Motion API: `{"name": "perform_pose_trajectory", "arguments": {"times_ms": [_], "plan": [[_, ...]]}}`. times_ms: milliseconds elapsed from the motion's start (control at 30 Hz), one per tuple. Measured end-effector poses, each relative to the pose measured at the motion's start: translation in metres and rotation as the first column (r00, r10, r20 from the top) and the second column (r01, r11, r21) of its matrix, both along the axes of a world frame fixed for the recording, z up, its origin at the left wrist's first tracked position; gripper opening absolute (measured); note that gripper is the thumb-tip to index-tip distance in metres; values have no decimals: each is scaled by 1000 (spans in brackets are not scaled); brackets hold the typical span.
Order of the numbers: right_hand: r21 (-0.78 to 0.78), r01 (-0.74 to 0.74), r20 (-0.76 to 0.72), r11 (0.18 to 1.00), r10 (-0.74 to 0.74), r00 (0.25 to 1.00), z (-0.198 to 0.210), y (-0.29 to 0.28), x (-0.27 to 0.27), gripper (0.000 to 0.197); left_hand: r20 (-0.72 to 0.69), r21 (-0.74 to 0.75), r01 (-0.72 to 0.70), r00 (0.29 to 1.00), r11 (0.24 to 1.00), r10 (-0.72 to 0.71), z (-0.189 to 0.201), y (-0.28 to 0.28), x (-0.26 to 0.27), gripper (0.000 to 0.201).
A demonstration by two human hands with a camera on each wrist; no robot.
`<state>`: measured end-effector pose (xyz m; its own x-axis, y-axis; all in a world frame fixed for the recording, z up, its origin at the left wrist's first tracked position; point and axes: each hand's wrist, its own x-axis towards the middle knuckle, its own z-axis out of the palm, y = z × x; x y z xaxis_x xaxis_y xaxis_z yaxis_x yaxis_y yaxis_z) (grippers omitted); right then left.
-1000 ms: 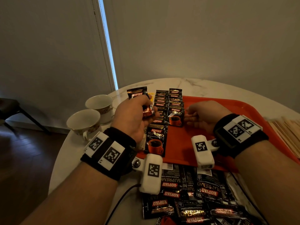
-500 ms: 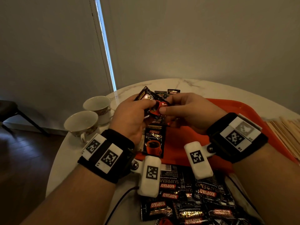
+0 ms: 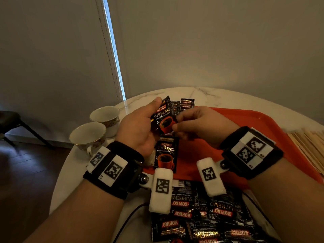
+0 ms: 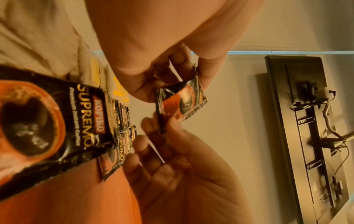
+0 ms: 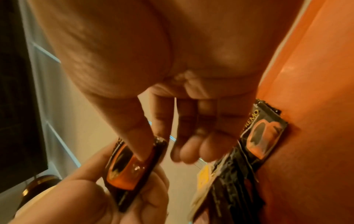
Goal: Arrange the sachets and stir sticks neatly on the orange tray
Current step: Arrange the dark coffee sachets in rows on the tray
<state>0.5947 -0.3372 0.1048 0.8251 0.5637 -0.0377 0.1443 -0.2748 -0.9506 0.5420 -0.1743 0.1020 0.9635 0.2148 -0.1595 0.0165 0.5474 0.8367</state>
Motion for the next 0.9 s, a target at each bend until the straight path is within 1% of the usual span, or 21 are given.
{"name": "perform_pose_trajectory", "arguments": {"times_ms": [100, 133, 200, 267, 333, 367, 433, 500, 567, 633, 733, 833, 900], "plan": [[114, 57, 119, 992, -70, 990, 4, 3, -1, 17, 21, 59, -24, 1000, 998, 23, -2, -1, 0, 37], [132, 75, 140, 988, -93, 986, 6, 4, -1, 15, 27, 71, -29, 999, 997, 27, -2, -1, 0, 37], [137, 108, 150, 985, -128, 980, 9, 3, -2, 9, 34, 87, -38, 999, 995, 36, -2, -3, -2, 33], [134, 153, 122, 979, -170, 978, 11, 1, 1, 8, 38, 110, -66, 997, 992, 62, -3, -3, -2, 31], [149, 261, 54, 954, -271, 961, 9, -4, 8, 10, 15, 144, -104, 995, 984, 103, -5, 1, -1, 33], [174, 338, -22, 925, -339, 941, 7, -8, 14, 10, -8, 150, -120, 992, 981, 122, -5, 3, 0, 33], [188, 489, -208, 852, -452, 868, 1, -17, 23, 7, -43, 140, -144, 988, 980, 151, -6, 5, 1, 32], [99, 565, -327, 819, -509, 796, -8, -26, 29, 6, -60, 134, -151, 985, 979, 161, -6, 6, 2, 30], [-3, 572, -367, 820, -533, 762, -15, -31, 31, 6, -70, 138, -148, 985, 979, 158, -5, 4, 3, 27], [-64, 555, -382, 829, -534, 754, -18, -32, 32, 5, -74, 136, -144, 985, 980, 155, -6, 4, 4, 23], [-94, 539, -366, 837, -532, 763, -17, -31, 31, 6, -73, 121, -143, 986, 982, 152, -7, 6, 6, 16], [-111, 513, -339, 851, -518, 786, -15, -29, 28, 6, -70, 122, -145, 986, 982, 154, -8, 7, 6, 15], [-120, 488, -338, 864, -498, 798, -14, -28, 27, 11, -69, 125, -143, 986, 982, 152, -8, 7, 7, 14]]}}
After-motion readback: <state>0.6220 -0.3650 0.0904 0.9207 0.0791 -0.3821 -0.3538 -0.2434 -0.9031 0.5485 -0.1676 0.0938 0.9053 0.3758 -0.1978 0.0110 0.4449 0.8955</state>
